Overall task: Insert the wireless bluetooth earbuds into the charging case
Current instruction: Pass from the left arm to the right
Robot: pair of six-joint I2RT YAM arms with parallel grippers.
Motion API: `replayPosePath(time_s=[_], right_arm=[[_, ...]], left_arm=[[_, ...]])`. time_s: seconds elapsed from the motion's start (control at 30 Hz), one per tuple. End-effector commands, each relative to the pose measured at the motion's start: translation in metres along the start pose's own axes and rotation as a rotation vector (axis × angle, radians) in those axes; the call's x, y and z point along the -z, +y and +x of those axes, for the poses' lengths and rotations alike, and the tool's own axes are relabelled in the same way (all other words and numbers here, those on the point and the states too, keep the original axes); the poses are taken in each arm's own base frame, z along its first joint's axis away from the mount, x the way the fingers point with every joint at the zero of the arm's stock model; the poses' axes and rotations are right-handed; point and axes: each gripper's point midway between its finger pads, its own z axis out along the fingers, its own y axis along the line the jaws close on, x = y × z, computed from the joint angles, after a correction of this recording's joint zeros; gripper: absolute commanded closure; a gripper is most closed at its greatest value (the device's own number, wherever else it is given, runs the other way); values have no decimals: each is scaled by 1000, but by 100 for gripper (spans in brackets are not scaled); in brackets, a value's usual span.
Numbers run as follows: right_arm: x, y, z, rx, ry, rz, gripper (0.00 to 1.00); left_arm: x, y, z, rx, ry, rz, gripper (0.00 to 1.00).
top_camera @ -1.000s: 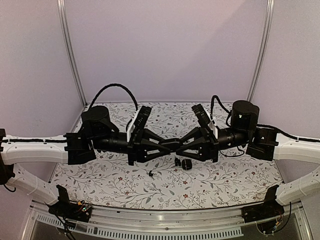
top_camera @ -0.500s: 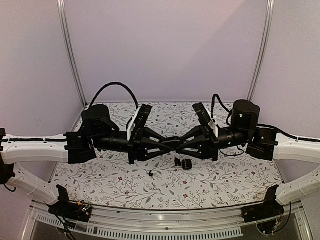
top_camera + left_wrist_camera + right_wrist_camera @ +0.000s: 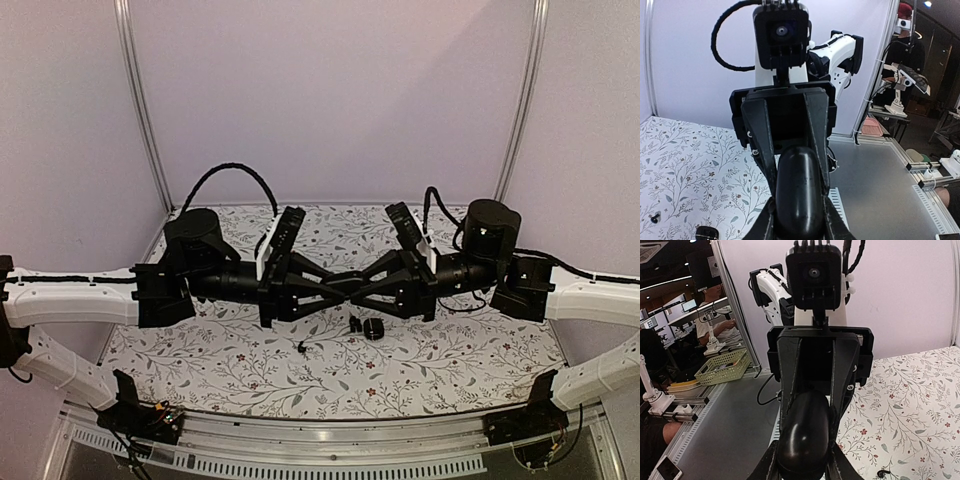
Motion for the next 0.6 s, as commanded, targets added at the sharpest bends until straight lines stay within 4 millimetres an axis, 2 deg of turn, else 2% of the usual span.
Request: replayPosePath(time_s=[0.0,0.27,0.57], right_arm=[[-3,13,-9,27,-39,-48,72],[-2,14,-8,18,-51,-53,65],[-1,14,-11,26,-66,-48,62]], left_arm=[[-5,5,-7,-21,-33,-29,94],[-3,7,-12,-29,-65,-51,94],[-3,9,-11,-22,-70,-62,94]])
